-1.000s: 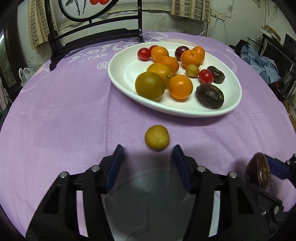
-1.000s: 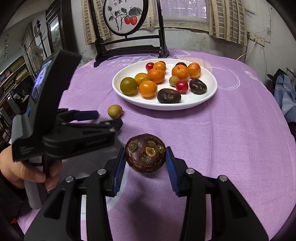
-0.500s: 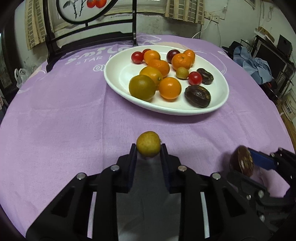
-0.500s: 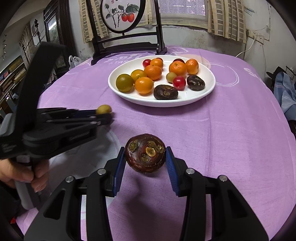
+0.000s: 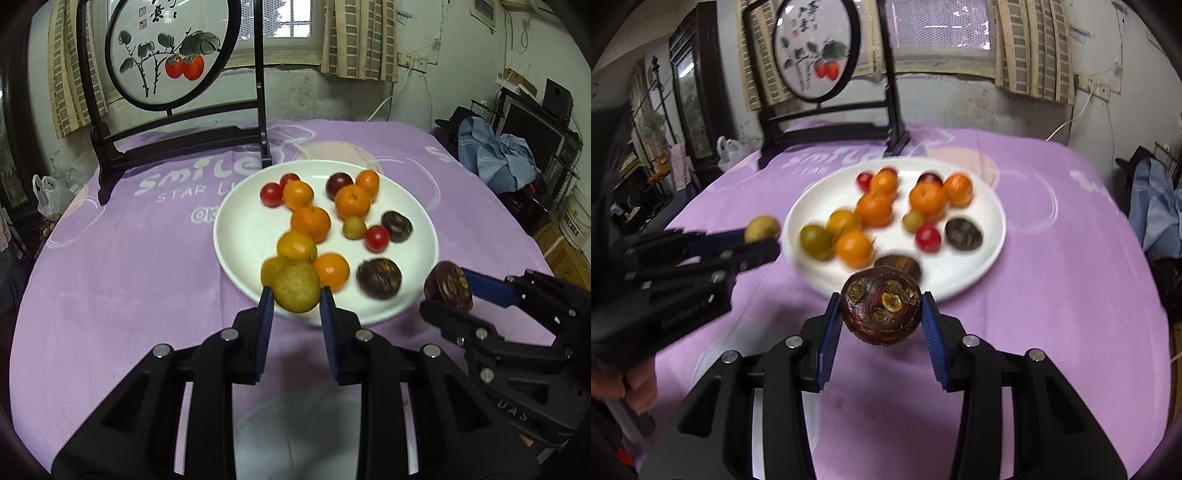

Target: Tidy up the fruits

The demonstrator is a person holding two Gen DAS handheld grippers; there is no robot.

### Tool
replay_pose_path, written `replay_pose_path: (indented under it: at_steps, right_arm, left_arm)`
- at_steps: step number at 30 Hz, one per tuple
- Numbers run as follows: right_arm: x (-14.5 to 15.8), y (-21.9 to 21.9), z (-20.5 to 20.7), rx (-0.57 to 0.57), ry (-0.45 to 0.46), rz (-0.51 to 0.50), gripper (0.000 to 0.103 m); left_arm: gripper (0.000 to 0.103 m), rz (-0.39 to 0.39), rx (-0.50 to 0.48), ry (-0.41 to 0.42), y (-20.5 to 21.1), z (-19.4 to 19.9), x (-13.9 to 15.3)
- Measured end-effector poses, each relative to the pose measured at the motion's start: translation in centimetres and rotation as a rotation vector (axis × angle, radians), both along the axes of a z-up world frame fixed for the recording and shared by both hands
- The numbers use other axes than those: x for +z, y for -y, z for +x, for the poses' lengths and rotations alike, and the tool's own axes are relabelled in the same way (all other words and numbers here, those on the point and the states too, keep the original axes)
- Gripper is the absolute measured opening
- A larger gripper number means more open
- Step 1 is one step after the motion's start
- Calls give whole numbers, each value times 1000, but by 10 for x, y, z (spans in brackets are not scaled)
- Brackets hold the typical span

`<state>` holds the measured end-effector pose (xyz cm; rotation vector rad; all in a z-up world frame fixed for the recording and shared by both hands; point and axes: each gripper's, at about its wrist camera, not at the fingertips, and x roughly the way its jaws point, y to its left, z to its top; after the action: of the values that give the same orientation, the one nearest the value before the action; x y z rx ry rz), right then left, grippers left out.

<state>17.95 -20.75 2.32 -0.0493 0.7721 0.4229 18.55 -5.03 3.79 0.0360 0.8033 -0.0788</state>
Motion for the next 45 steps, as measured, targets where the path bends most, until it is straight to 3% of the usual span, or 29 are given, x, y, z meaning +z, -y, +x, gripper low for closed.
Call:
replay_pose_path:
  at_steps: [8, 10, 11, 12, 16, 18, 22, 32, 37, 45]
  right_arm:
    - [-22, -3, 60, -39, -69, 12, 46]
    - [-23, 0, 64, -64, -61, 35, 65]
    - [-21, 3, 65, -73, -48, 56, 67]
    - [-20, 5, 65, -74, -42, 64, 67]
    - [-18, 11, 60, -79, -37, 63, 67]
    - [-17, 13, 56, -88, -43, 55, 67]
    - [-20, 18, 37, -95, -63, 34, 69]
    - [-30, 22, -29, -118, -40, -32, 93]
    - [-38, 22, -57, -112, -50, -31, 94]
    - [-43, 24, -88, -121, -42, -16, 95]
  left_arm:
    - [27, 23, 41, -27, -5, 48, -15]
    - [48, 12, 56, -23, -8, 53, -16]
    - [65, 13, 73, -8, -9, 54, -15]
    - [71, 19, 86, 7, -9, 54, -15]
    - [74, 20, 84, 10, -10, 52, -14]
    - [81, 21, 96, 11, -12, 47, -13]
    - [86, 25, 97, 10, -12, 30, -13]
    - [95, 7, 126, -20, -24, -36, -28]
    - [95, -5, 133, -50, -28, -66, -39]
    - [95, 9, 110, -14, -23, -103, -39]
